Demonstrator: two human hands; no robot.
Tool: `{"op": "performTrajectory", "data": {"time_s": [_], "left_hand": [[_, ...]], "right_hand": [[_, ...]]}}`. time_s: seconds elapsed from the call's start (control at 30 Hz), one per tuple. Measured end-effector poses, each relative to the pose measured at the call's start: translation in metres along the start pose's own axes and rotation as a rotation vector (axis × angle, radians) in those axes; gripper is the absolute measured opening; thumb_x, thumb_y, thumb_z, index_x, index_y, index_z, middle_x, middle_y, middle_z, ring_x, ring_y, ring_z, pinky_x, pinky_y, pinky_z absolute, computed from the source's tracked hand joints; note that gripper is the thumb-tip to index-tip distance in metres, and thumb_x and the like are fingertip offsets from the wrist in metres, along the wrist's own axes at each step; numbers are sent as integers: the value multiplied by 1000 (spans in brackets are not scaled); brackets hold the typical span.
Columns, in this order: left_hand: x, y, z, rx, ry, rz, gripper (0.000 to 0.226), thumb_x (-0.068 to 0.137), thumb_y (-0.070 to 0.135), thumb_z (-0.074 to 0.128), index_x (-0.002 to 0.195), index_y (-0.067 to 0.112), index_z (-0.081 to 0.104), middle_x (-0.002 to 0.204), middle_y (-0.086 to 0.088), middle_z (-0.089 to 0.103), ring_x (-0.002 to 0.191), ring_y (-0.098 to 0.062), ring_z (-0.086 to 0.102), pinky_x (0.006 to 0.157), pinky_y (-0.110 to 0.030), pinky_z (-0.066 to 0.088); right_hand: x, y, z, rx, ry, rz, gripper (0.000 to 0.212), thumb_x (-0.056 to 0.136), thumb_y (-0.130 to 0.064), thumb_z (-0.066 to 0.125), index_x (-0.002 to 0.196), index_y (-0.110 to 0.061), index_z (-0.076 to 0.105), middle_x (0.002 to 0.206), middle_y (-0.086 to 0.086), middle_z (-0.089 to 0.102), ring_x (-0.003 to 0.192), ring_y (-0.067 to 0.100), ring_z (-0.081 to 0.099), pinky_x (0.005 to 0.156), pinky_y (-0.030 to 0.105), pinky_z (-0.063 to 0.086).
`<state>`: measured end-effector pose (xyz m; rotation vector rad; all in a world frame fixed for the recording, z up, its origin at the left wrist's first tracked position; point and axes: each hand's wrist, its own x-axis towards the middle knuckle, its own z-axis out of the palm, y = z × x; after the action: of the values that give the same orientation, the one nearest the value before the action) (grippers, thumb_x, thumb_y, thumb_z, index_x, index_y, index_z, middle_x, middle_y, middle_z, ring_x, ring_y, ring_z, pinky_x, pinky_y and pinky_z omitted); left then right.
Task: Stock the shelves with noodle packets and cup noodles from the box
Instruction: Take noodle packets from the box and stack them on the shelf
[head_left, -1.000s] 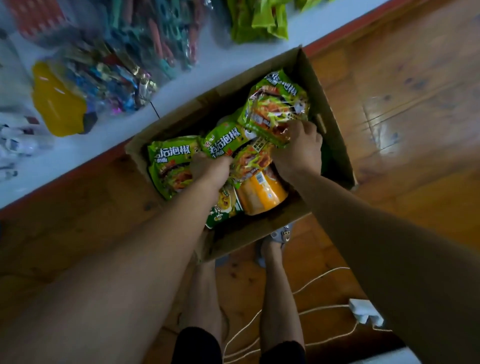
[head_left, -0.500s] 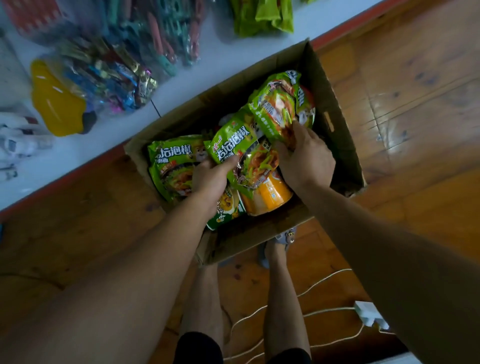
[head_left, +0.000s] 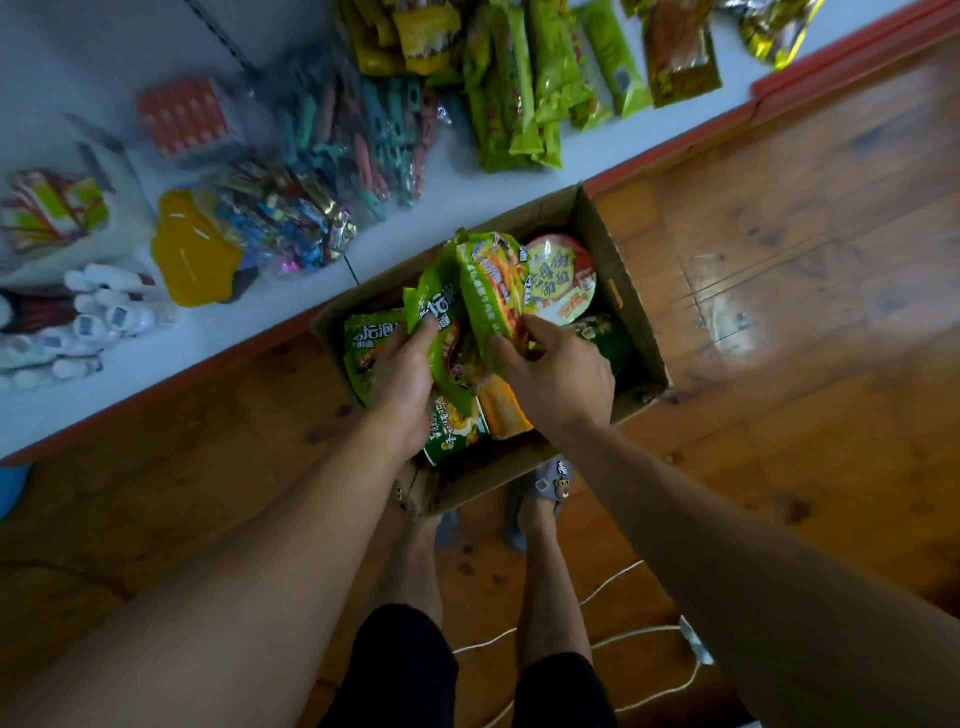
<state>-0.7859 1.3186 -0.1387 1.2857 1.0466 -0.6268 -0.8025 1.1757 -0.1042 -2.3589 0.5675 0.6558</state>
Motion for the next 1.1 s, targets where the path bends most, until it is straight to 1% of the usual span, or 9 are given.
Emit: {"op": "performTrajectory", "data": {"time_s": [0.13,0.33,0.43,0.57,0.7,0.77,0.9,1.0,1.1], "left_hand": [[-33,22,-16,-31,-76,26,41,100,39,53,139,27,51,127,-6,66,110,-27,65,89,-45,54],[-100,48,-39,-38,-132,35,47,98,46,51,141,25,51,129,-8,63,111,-28,63,76,-37,52],[-139,61,-50,-42,-179,64,41,100,43,48,137,27,53,125,-7,64,111,-26,62,78,-37,51],[-192,76,-66,-104,-218,122,27,101,41,47,118,28,64,118,-4,69,104,-25,66,76,-36,51],[-236,84,-88,-179,-248,176,37,98,44,50,126,24,65,117,-7,72,107,-29,68,94,-52,52],[-261,92,-98,-228,-245,210,38,99,43,49,127,22,63,116,-7,72,107,-29,68,95,-50,51],[-307,111,-120,-397,-272,300,44,102,44,42,127,14,62,117,-12,71,105,-28,69,79,-40,54],[-340,123,-141,-512,-310,292,51,101,46,40,126,9,63,121,-20,68,110,-36,65,83,-45,53],[-372,131,-163,-523,-344,295,47,99,47,44,117,10,67,113,-20,71,103,-36,67,82,-47,52]], "right_hand": [[-38,-30,-18,-11,37,-55,50,91,-59,54,131,-28,60,123,0,64,111,27,59,93,40,47],[-101,-68,-41,-40,121,-96,54,90,-60,55,135,-30,56,135,-6,52,113,22,58,88,37,49],[-134,-86,-55,-55,198,-131,53,89,-59,56,133,-30,58,140,-11,50,115,19,59,87,38,53],[-178,-111,-77,-57,254,-185,50,88,-57,58,128,-27,61,134,-8,57,113,18,60,86,37,53],[-212,-136,-104,-38,277,-250,44,88,-58,58,115,-25,66,119,-7,63,94,18,64,74,31,50],[-228,-144,-116,-53,313,-366,42,88,-52,62,115,-21,69,119,-5,66,97,19,65,74,31,51],[-255,-148,-138,-145,369,-663,49,88,-44,68,131,-21,63,134,-7,62,116,20,60,86,38,56],[-274,-149,-156,-202,406,-853,50,91,-43,61,136,-24,59,138,-11,58,116,20,57,79,40,59],[-289,-152,-168,-220,457,-1038,52,90,-44,51,134,-20,60,136,-8,60,112,22,59,68,39,61]]}}
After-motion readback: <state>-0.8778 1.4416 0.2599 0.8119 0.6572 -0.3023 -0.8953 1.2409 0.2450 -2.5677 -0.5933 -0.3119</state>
